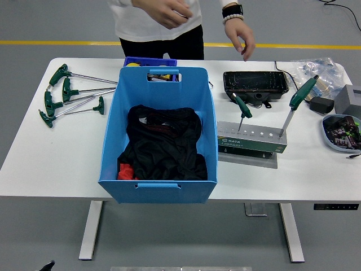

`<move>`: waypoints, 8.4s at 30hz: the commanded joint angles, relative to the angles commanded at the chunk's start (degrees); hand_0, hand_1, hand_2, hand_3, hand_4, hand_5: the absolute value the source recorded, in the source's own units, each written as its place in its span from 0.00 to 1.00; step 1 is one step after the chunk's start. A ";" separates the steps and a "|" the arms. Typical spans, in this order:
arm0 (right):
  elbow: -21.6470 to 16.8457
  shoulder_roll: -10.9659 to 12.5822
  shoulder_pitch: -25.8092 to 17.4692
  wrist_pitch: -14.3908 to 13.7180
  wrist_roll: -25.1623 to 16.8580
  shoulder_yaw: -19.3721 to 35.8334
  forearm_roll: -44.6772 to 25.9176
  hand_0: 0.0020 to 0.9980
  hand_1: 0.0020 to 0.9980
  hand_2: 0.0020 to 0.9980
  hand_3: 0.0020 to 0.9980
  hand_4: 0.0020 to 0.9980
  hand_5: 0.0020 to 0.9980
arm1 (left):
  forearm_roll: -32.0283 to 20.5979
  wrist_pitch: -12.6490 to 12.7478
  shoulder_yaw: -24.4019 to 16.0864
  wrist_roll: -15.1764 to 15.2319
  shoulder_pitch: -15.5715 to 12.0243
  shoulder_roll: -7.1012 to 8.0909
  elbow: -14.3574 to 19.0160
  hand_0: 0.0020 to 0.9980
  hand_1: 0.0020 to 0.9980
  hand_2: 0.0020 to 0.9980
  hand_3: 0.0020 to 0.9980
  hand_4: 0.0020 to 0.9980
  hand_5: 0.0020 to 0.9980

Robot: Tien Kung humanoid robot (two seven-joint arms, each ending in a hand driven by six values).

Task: Lift tool from toolbox,place it in box,lift tool from toolbox,place it in box

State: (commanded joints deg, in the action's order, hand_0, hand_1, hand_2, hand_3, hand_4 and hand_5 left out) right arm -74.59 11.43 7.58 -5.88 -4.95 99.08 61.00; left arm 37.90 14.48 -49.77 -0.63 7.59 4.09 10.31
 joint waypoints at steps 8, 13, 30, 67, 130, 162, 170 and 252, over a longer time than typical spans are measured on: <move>-3.72 2.29 -0.11 -1.69 -2.23 -1.43 9.05 0.99 0.91 0.95 0.98 1.00 0.92 | -0.49 -0.01 0.23 -0.03 0.07 -0.05 0.00 0.75 0.76 0.78 0.69 0.67 0.58; -6.02 4.18 0.01 -2.85 -3.19 -2.56 16.16 0.99 0.91 0.95 0.98 1.00 0.92 | -0.64 0.04 0.15 -0.01 0.10 -0.12 0.00 0.75 0.76 0.78 0.69 0.67 0.58; -11.13 11.35 0.85 2.06 -1.37 -6.58 34.49 1.00 0.95 0.97 1.00 1.00 0.76 | -1.10 0.15 0.03 0.17 0.44 -0.19 0.00 0.75 0.76 0.78 0.69 0.66 0.58; -3.62 18.49 17.47 10.22 7.42 -30.82 53.35 0.70 0.59 0.57 0.72 1.00 0.70 | -1.26 0.66 -1.04 0.41 0.24 -0.48 0.00 0.75 0.76 0.78 0.69 0.67 0.57; 5.62 15.98 23.01 9.88 11.72 -38.65 55.87 0.00 0.00 0.03 0.06 1.00 0.77 | -0.71 1.03 -1.26 0.57 0.71 -0.30 0.00 0.74 0.76 0.78 0.67 0.66 0.56; -2.28 18.92 22.94 3.28 12.46 -35.67 55.51 0.00 0.00 0.00 0.01 1.00 0.64 | -0.57 1.15 -2.12 0.73 0.44 -0.20 0.00 0.74 0.76 0.78 0.67 0.66 0.56; -6.49 20.52 23.17 3.75 12.28 -34.06 55.57 0.00 0.00 0.00 0.01 1.00 0.63 | 0.17 1.20 -2.71 0.60 0.31 -0.20 0.00 0.74 0.76 0.78 0.67 0.65 0.56; -8.94 6.42 42.27 8.45 15.12 -66.11 57.51 0.97 0.91 0.91 0.90 1.00 0.61 | 1.87 1.87 -4.22 0.52 0.03 0.14 0.00 0.74 0.75 0.77 0.66 0.65 0.56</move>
State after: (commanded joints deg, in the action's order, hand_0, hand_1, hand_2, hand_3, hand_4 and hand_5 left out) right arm -83.52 17.85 49.85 2.57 10.18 32.96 118.51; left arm 39.76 16.35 -53.99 -0.11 7.63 4.23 10.31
